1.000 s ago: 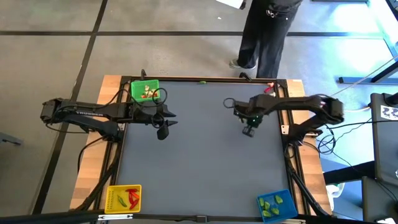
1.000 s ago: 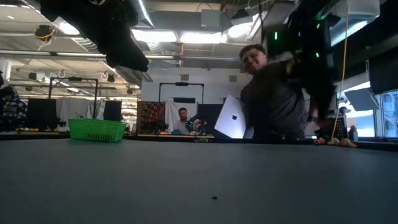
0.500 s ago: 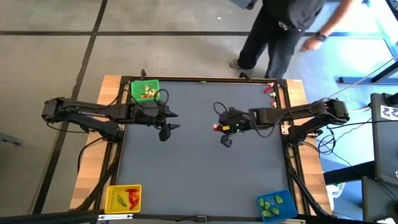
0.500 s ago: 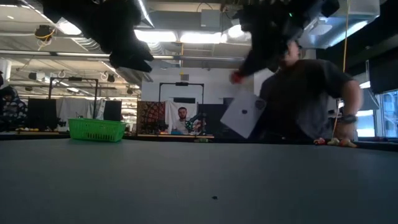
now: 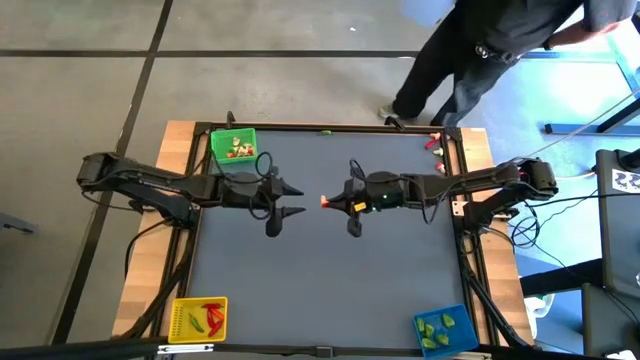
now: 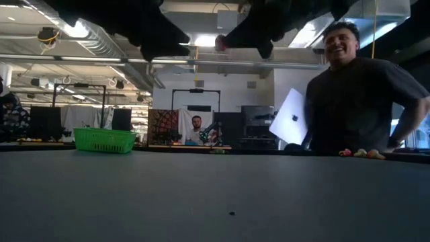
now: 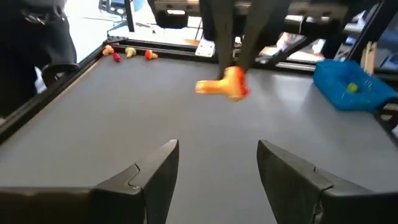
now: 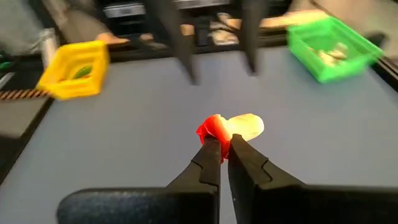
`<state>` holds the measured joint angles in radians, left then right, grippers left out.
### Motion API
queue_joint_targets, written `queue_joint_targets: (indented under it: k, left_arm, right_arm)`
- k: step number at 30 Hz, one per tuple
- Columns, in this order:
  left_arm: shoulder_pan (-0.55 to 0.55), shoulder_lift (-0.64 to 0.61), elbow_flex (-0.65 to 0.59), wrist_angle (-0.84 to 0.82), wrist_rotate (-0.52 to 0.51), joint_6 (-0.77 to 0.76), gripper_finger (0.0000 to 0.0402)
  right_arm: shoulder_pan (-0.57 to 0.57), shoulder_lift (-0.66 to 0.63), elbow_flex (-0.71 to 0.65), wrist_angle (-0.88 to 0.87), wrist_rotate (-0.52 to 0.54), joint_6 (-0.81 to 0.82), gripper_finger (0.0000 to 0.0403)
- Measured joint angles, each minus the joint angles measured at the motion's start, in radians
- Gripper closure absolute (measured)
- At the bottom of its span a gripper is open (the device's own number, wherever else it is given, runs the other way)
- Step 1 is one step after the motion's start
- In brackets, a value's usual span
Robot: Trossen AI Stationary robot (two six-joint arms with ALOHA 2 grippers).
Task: Sort produce into baskets
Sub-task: Put the red mushroom into the green bin
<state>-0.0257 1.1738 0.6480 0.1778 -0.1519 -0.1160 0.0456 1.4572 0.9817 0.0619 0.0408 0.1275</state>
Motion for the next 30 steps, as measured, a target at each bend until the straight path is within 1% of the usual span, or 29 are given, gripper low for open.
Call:
queue_joint_targets:
  k: [5,9,12,16,21,25,30]
  left_arm:
    - [0.008,0.06,0.0,0.11,-0.01,0.121,0.0203]
    - [0.006,0.087,-0.001,0.183,0.013,0.19,0.021]
    - [-0.001,0.101,0.0,0.226,0.029,0.256,0.0216]
    - [-0.001,0.106,0.0,0.244,0.032,0.419,0.0225]
    - [-0.001,0.106,0.0,0.285,0.042,0.581,0.0238]
    - [-0.001,0.106,0.0,0.282,0.049,0.696,0.0252]
    - [-0.001,0.106,-0.001,0.272,0.048,0.784,0.0277]
  right_arm:
    - [0.0,0.002,0.0,0.072,-0.137,-0.113,0.0391]
    - [0.0,0.002,0.0,0.107,-0.175,-0.159,0.0391]
    - [-0.008,0.002,0.0,0.114,-0.168,-0.18,0.0391]
    - [-0.01,0.002,0.0,0.126,-0.156,-0.15,0.0391]
    - [-0.009,0.018,0.0,0.145,-0.138,-0.046,0.0391]
    - [-0.009,0.052,0.0,0.214,-0.138,0.009,0.0391]
    - [-0.03,0.068,0.0,0.232,-0.138,0.052,0.0391]
